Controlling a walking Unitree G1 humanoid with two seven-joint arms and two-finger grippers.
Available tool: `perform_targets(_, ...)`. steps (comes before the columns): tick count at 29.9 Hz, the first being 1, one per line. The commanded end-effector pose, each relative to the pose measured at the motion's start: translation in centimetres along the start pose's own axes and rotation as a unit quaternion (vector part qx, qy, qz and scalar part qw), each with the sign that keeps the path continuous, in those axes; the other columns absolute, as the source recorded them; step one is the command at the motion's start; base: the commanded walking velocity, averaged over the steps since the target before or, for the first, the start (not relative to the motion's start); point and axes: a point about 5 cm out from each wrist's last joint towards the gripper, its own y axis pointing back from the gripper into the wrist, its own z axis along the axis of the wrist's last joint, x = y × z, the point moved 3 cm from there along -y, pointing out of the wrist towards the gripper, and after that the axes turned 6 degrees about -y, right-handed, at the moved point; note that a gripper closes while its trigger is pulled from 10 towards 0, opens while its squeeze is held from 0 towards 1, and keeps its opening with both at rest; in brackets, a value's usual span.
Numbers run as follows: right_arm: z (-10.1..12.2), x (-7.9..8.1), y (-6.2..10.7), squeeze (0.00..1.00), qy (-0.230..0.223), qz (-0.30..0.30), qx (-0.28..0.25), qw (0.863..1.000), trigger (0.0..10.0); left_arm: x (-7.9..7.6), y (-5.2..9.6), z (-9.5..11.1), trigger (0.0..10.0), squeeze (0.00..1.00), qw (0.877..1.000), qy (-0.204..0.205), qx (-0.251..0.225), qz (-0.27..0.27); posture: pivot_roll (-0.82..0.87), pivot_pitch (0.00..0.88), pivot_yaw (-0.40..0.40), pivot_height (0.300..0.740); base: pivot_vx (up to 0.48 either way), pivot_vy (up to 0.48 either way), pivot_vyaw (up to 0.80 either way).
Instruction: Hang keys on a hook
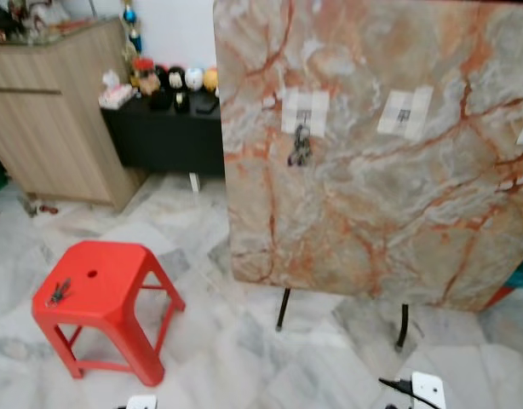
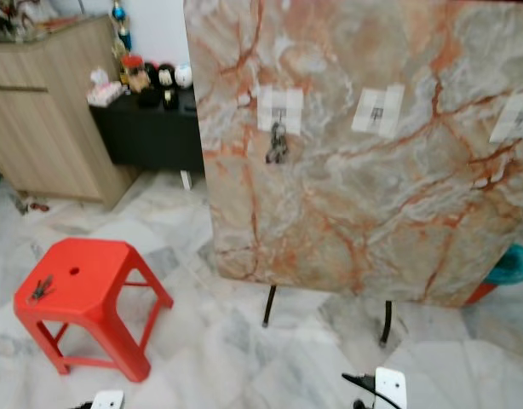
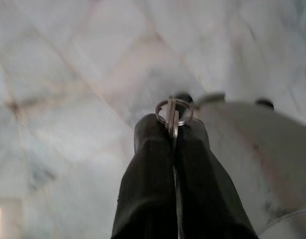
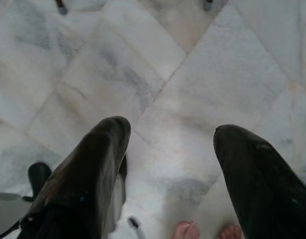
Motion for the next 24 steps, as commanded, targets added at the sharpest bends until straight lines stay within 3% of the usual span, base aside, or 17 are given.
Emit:
perform_targets(1, 0.44, -0.52, 0.02, 0.0, -0.004, -0.007, -0.006, 1.0, 10.0, -0.34, -0.05, 0.02, 10.0, 0.0, 1.0, -0.002, 0.001, -0.005, 0.01, 0.0, -0.038, 0.74, 0.0, -0.416, 0.0)
perform_targets(20, 0.62, -0.76, 0.03, 0.0, -0.01, -0.01, -0.007, 1.0, 10.0, -0.49, -0.06, 0.1, 10.0, 0.0, 1.0, -0.009, -0.001, -0.007, 0.0, 0.0, -0.032, 0.74, 0.0, -0.411, 0.0)
perform_targets(24, 0.68, -0.93, 0.05, 0.0, -0.009, -0.011, -0.007, 1.0, 10.0, -0.69, -0.11, 0.36, 10.0, 0.0, 1.0, -0.023, -0.002, -0.008, 0.0, 0.0, -0.032, 0.74, 0.0, 0.0, 0.0)
